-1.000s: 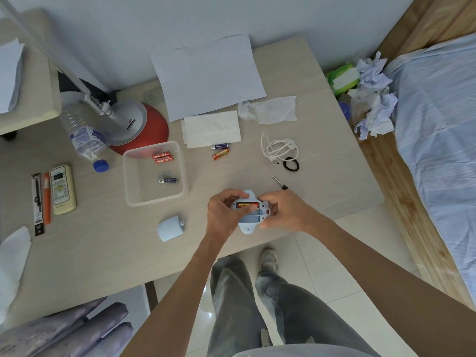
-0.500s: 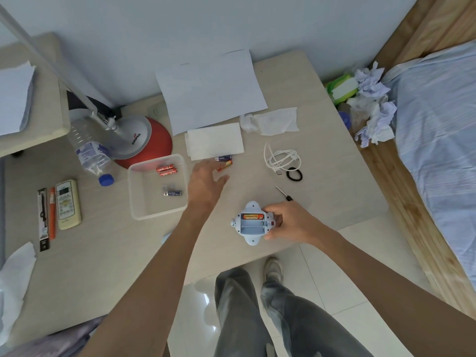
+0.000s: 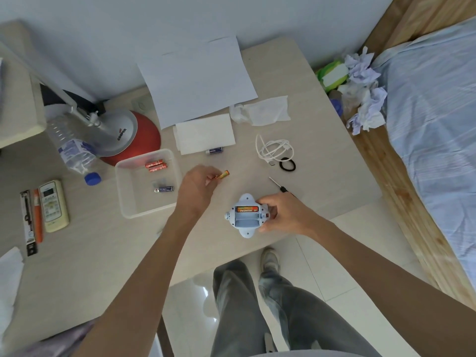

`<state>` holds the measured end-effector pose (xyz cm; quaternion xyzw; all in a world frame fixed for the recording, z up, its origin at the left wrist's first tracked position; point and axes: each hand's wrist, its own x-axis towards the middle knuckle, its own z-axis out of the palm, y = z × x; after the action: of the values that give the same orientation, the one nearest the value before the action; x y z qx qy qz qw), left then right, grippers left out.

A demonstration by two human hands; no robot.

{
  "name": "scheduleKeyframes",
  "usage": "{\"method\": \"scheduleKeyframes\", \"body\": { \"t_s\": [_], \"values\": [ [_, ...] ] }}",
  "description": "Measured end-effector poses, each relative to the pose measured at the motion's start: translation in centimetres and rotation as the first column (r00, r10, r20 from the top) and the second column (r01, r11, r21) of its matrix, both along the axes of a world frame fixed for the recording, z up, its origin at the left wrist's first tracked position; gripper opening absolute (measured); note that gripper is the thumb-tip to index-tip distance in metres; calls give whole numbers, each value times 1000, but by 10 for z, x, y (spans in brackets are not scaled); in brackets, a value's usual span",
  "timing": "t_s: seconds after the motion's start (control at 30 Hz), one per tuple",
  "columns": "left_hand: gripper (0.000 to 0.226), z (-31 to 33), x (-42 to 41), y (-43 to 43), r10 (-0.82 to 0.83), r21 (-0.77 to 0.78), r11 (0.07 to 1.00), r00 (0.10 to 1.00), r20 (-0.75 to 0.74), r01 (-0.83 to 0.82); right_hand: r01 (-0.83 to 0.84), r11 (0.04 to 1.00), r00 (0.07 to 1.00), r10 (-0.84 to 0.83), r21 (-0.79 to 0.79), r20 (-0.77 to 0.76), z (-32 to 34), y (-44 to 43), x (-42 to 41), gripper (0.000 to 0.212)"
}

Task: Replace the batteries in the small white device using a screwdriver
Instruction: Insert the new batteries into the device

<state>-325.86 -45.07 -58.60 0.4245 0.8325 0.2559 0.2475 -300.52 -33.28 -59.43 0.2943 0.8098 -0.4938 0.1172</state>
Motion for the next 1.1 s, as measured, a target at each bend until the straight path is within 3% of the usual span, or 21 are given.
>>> {"method": "scheduleKeyframes", "body": {
  "t_s": [0.13, 0.33, 0.7, 0.83, 1.1],
  "values": [
    [17, 36, 34, -40, -150, 112, 983, 988, 21, 147, 5, 1000, 1000, -5, 1, -9, 1, -1, -1, 36],
    [22, 32, 72, -63, -260, 78, 963, 965, 24, 258, 8, 1000, 1000, -8, 7, -8, 3, -1, -1, 40],
    [11, 18, 80, -59, -129, 112, 987, 982, 141, 114, 6, 1000, 1000, -6, 15, -1, 3, -1, -3, 40],
    [18, 17, 78, -60, -41, 181, 983, 980, 195, 5, -2, 1000, 1000, 2, 26, -5, 2, -1, -3, 42],
    [43, 6, 88, -55, 8, 188, 981, 978, 206, -48, 0, 999, 1000, 0, 41, -1, 2, 0, -4, 40]
  ]
}}
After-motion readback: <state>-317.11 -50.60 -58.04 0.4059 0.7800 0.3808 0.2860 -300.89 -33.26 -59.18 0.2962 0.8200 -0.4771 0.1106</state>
